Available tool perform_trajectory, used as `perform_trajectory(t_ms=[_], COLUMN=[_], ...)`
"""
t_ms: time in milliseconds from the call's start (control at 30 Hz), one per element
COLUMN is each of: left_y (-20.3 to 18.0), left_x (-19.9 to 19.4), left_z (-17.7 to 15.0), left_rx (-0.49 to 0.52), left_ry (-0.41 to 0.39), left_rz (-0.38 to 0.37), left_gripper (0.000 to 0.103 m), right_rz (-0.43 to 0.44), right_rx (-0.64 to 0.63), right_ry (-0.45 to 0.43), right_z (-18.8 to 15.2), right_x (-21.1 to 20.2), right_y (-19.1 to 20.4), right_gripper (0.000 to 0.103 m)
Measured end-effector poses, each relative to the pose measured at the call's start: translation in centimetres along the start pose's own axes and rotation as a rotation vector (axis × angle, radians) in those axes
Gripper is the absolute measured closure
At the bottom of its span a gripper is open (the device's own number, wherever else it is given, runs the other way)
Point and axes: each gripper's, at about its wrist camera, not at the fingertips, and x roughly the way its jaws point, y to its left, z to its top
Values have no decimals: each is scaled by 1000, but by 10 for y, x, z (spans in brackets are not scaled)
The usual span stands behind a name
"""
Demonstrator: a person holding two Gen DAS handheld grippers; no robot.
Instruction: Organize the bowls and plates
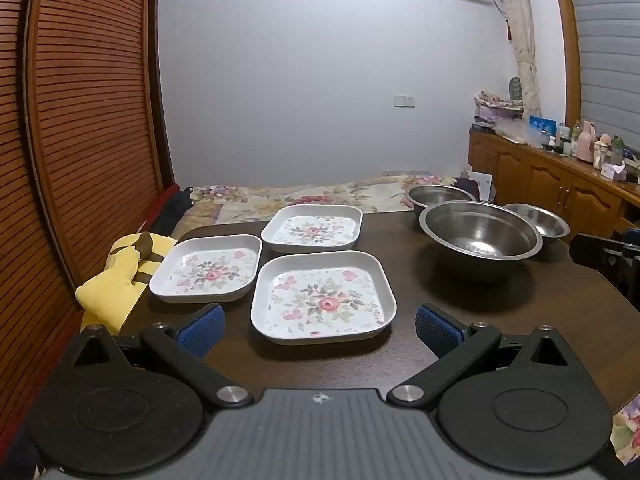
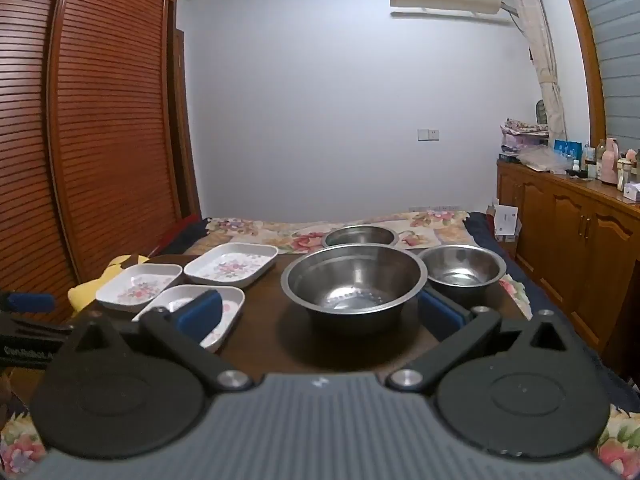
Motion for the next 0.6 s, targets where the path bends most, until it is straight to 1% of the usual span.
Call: perform_trajectory(t_ms=[33,233,300,500,600], left_y=[0,0,2,4,2], left_x=[0,5,-2,-2,-2], left_z=[0,3,2,3,2], left_rx=[0,2,-3,-3,-4], left_ry=[1,10,-7,-8,-11], left_rz=[-1,-11,8,7,9], left_gripper=[0,0,0,0,0], right_rz=[-1,1,2,-3,-10], right_rx=[4,4,4,5,5], right_ry=[12,13,15,13,16], right_z=[0,0,0,0,-2], right_x=[1,0,1,-2,0], right_y=[0,-1,-2,-9,-4], right_gripper=[0,0,0,0,0])
